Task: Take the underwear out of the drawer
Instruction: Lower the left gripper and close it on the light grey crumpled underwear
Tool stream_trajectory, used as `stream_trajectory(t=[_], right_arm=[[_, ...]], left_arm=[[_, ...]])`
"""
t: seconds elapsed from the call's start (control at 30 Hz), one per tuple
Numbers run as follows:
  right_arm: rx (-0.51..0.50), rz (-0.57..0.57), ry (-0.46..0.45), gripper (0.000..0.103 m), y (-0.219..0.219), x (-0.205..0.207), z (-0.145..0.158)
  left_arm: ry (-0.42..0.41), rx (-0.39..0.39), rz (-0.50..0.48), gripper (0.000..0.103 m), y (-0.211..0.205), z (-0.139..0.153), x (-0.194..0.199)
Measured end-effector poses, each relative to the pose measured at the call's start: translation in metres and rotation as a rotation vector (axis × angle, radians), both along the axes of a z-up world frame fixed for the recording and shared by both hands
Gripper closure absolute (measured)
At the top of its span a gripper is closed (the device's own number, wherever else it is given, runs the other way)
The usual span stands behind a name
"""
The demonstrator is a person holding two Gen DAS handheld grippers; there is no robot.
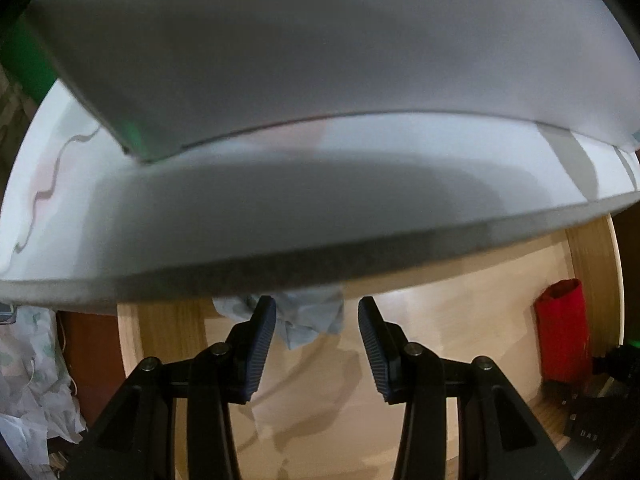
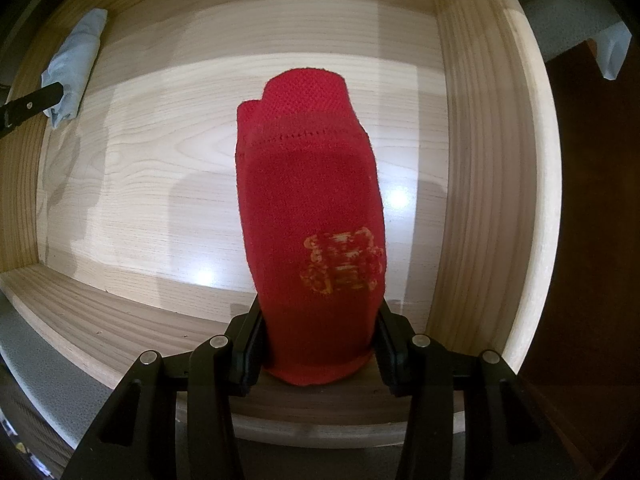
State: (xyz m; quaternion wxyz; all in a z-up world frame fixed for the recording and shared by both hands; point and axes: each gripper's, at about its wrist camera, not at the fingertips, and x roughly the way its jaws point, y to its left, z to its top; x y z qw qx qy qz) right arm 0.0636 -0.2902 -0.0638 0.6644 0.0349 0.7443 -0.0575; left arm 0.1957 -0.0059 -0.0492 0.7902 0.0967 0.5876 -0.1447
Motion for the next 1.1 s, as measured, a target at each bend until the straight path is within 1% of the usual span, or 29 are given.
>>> stream_trajectory(t=[0.1,0.2,0.37,0.43,0.77,0.83,1.0,1.03,1.1], right_arm=[[0.001,0.000,0.000,0.060,0.001,0.000,0.000],[0.004,-0.004,-0.002,0.060,0.001,0.001,-0.001],[0.005,-0.005,-0.003,0.060,0.002,0.001,-0.001],[0.005,-0.003,-0.003,0.060,0.001,0.000,-0.002],[0.005,-0.002,-0.002,0.060,0.000,0.000,-0.002],[0.005,-0.002,-0.002,0.060,0.001,0.001,-0.002],[0.006,-0.002,-0.003,0.059,0.001,0.001,-0.002],[0.006,-0.002,0.000,0.059,0.000,0.001,-0.002],[0.006,-0.002,0.000,0.059,0.000,0.001,-0.002]], left_arm=[[-0.002,-0.006,-0.004,0.059,0.001,0.000,0.004],[-0.015,0.022,0.001,0.059,0.001,-0.002,0.007],[-0.014,0.018,0.001,0.059,0.002,-0.005,0.012],[-0.010,0.006,-0.001,0.059,0.002,-0.004,0.011],[-0.049,0.035,0.007,0.059,0.002,-0.012,0.021],[-0.050,0.031,0.008,0.057,0.002,-0.013,0.023],[-0.056,0.004,0.005,0.057,0.004,-0.014,0.027],[-0.054,0.001,0.007,0.057,0.005,-0.015,0.028],[-0.052,0.004,0.013,0.064,0.006,-0.016,0.029]])
